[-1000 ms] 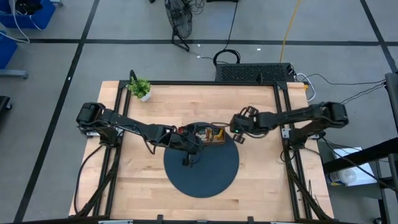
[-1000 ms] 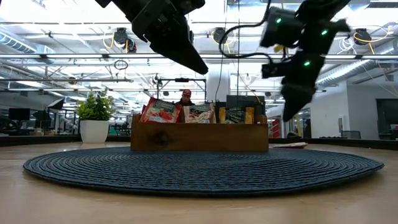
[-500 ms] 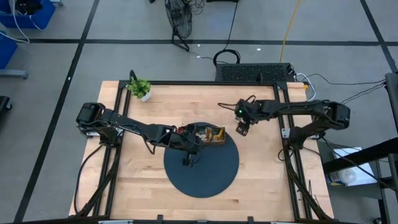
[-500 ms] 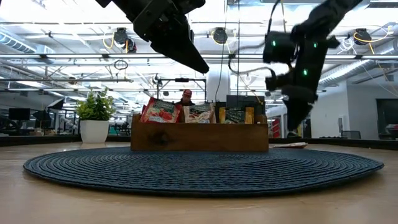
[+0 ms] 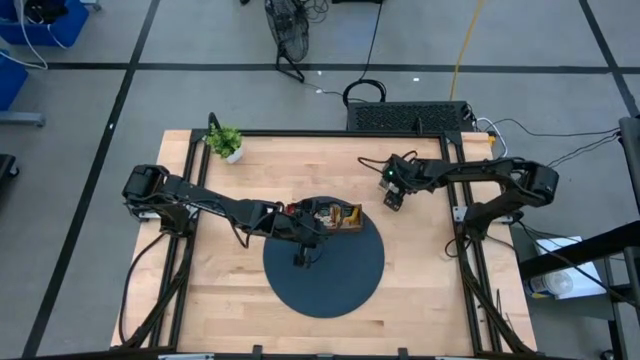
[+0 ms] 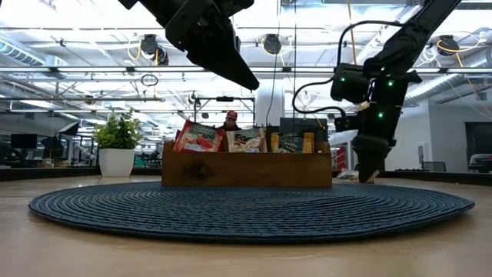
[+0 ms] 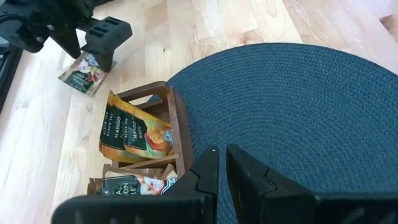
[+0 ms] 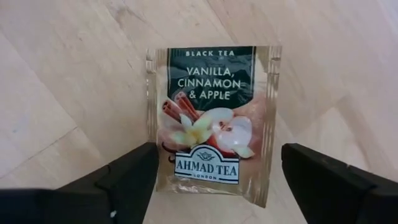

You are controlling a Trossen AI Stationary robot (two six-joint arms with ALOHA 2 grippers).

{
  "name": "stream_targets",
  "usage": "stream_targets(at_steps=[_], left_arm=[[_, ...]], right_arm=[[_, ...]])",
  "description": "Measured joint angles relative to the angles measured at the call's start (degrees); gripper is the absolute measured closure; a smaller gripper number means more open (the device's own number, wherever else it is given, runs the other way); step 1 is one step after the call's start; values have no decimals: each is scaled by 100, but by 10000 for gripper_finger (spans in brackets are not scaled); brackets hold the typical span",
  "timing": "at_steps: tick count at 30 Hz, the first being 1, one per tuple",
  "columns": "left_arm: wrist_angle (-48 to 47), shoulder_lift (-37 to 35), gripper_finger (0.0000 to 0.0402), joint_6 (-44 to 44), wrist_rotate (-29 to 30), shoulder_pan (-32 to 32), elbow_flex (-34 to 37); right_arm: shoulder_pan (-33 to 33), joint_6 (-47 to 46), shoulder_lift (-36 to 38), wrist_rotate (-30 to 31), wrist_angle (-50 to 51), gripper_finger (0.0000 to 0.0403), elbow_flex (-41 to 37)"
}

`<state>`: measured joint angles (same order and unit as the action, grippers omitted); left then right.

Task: Pick & Place Tea
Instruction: Put the brown tea bag into the middle section of the wooden organizer

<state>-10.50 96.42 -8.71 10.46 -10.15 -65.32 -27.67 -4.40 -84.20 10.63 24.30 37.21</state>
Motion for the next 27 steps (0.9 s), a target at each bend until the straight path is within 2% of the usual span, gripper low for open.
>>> stream_targets(at_steps=[5, 9, 13, 19, 24, 27], left_arm=[[4, 0, 366, -15, 0, 0, 2], [11, 0, 366, -15, 0, 15, 0], [11, 0, 366, -12, 0, 22, 0], [9, 0, 366, 16, -2, 64, 2], [6, 0, 366, 37, -4, 137, 1], [8, 0, 366, 203, -4, 221, 2]], right_arm=[[18, 178, 0, 87, -77, 95, -4], [-123, 10, -7, -440, -73, 111, -9], [-235, -175, -9, -983, -9, 144, -9], [-270, -182, -11, -1073, 22, 241, -13], [-261, -40, 52, -1115, -23, 364, -15], [-187, -245, 274, -1085, -112, 378, -26]])
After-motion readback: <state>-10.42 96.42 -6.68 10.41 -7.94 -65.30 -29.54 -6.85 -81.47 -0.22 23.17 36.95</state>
